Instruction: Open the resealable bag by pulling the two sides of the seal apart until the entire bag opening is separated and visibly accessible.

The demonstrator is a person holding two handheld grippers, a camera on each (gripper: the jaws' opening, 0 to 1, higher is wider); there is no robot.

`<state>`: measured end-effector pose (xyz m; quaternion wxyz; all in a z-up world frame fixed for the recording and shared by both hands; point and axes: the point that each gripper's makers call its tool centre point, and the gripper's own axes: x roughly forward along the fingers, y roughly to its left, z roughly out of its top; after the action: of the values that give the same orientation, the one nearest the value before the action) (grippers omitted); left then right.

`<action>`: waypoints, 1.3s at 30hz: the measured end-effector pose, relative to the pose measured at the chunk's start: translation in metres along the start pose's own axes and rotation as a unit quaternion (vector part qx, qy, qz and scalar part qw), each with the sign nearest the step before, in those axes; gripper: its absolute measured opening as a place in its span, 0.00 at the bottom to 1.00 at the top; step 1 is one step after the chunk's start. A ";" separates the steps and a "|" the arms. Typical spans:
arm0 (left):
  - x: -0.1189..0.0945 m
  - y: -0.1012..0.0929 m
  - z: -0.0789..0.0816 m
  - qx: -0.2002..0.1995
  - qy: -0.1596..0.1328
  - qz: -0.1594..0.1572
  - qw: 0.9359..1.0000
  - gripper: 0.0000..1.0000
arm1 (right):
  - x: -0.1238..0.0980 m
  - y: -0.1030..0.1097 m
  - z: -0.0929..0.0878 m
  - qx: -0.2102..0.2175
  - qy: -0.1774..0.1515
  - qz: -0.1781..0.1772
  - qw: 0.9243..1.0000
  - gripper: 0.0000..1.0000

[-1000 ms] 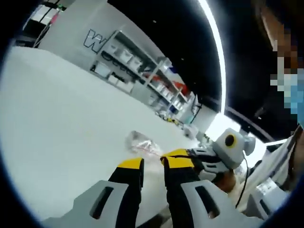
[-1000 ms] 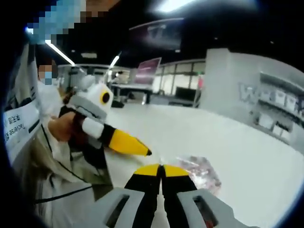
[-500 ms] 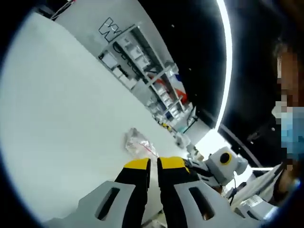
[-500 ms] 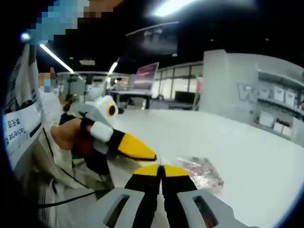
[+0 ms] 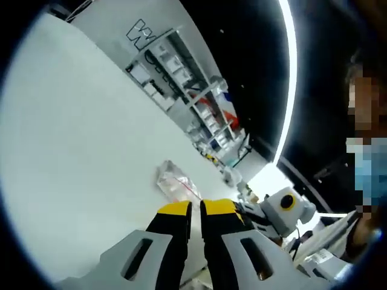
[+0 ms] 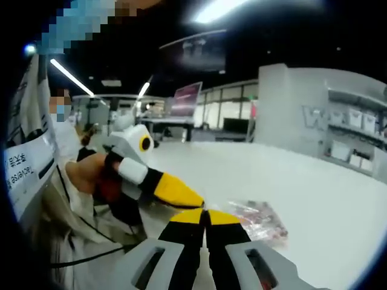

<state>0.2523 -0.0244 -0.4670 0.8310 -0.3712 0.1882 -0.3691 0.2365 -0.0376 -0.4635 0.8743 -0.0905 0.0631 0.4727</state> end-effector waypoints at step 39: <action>0.003 0.000 -0.003 0.013 -0.015 -0.004 1.000 0.01 | 0.003 0.001 0.004 -0.030 -0.010 -0.009 0.999 0.02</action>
<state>0.2528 -0.0279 -0.4690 0.8372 -0.3665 0.1690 -0.3689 0.2369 -0.0336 -0.4605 0.8762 -0.1119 0.0391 0.4672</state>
